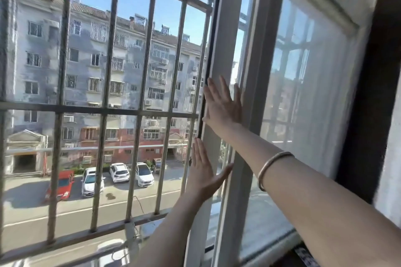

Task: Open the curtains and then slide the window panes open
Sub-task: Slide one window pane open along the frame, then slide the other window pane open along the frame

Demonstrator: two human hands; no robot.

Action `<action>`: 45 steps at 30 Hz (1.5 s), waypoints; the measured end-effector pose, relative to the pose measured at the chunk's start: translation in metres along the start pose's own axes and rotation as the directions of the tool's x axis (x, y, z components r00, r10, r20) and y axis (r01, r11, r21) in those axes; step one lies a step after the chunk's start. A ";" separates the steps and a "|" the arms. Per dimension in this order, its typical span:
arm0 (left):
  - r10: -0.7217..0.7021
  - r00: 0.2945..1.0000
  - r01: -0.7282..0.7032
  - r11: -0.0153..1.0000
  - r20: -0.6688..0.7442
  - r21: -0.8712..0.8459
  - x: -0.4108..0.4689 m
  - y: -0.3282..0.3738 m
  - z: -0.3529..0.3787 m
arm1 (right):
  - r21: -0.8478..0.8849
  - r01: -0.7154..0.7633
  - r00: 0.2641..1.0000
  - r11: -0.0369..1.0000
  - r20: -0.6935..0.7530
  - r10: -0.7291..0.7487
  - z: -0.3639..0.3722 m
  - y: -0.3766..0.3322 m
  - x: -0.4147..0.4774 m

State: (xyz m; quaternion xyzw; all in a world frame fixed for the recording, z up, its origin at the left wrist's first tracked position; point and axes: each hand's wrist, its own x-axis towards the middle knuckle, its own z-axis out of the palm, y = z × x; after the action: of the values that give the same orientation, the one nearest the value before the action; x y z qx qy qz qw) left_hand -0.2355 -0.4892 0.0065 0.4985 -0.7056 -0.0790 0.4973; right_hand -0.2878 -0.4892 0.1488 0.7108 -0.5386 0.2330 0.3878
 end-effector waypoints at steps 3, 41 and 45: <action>0.017 1.000 -0.016 0.999 0.014 -0.041 0.007 0.002 0.010 | -0.076 -0.010 1.000 0.997 0.027 0.012 0.002 0.009 0.002; 0.057 0.998 -0.047 0.936 -0.018 0.348 0.007 -0.029 -0.055 | 0.332 -0.088 0.995 0.939 -0.022 0.101 0.006 -0.011 0.003; 0.064 0.988 0.009 0.884 -0.141 0.467 -0.012 -0.034 -0.096 | 0.505 -0.063 0.994 0.861 -0.042 0.098 -0.001 -0.041 0.000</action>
State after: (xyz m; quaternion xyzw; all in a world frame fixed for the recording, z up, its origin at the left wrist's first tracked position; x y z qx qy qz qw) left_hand -0.1389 -0.4595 0.0256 0.5980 -0.6709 0.1383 0.4162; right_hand -0.2493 -0.4838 0.1369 0.7560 -0.4755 0.4045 0.1968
